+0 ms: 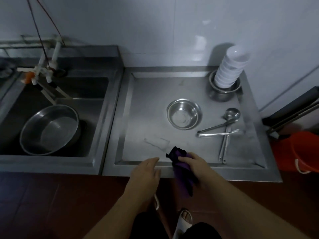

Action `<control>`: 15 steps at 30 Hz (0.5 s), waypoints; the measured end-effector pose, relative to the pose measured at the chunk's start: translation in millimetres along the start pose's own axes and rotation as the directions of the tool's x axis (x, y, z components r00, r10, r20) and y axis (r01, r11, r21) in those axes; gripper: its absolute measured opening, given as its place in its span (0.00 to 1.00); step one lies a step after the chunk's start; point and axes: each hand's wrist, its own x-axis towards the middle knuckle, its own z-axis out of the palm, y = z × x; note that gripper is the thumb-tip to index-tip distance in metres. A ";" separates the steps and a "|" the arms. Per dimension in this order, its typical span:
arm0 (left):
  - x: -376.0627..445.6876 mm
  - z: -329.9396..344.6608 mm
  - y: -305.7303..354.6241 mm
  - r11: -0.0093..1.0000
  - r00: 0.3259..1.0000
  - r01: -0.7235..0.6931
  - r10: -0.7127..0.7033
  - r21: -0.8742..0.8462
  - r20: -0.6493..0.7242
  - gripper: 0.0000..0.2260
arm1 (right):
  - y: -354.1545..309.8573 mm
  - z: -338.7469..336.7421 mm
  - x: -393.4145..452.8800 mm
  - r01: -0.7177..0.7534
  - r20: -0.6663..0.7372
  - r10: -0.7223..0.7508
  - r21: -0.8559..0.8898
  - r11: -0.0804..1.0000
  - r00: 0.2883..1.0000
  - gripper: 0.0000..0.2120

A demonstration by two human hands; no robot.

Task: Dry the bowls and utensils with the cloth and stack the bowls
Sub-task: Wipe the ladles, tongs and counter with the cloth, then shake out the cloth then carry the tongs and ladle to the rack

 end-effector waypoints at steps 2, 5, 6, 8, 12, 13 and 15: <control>-11.3 0.0 20.4 0.993 1.000 0.018 -0.016 -0.121 0.018 0.22 | -14.3 -14.0 -30.6 -0.046 0.062 0.033 0.223 0.974 0.998 0.18; -18.9 -10.6 53.9 0.962 0.998 0.028 -0.010 -0.271 0.070 0.21 | -34.5 -34.2 -70.1 -0.084 0.134 0.034 0.394 0.915 0.990 0.18; -18.4 -17.1 65.7 0.945 0.996 0.043 -0.015 -0.325 0.088 0.21 | -41.5 -38.1 -80.6 -0.096 0.163 0.027 0.437 0.894 0.986 0.17; -15.2 -31.5 88.1 0.907 0.993 0.074 -0.027 -0.414 0.118 0.20 | -56.0 -44.4 -96.5 -0.082 0.189 -0.018 0.509 0.857 0.982 0.15; -1.7 -61.1 125.3 0.786 0.977 0.070 0.070 -0.615 0.201 0.13 | -88.7 -50.3 -112.7 0.042 0.164 -0.176 0.604 0.796 0.971 0.16; 1.9 -69.3 132.8 0.760 0.971 0.065 0.100 -0.647 0.215 0.12 | -96.6 -51.8 -115.4 0.071 0.147 -0.203 0.617 0.783 0.968 0.17; 12.0 -87.3 145.4 0.741 0.968 0.025 0.149 -0.671 0.201 0.12 | -114.2 -54.4 -118.7 0.118 0.129 -0.252 0.628 0.769 0.959 0.17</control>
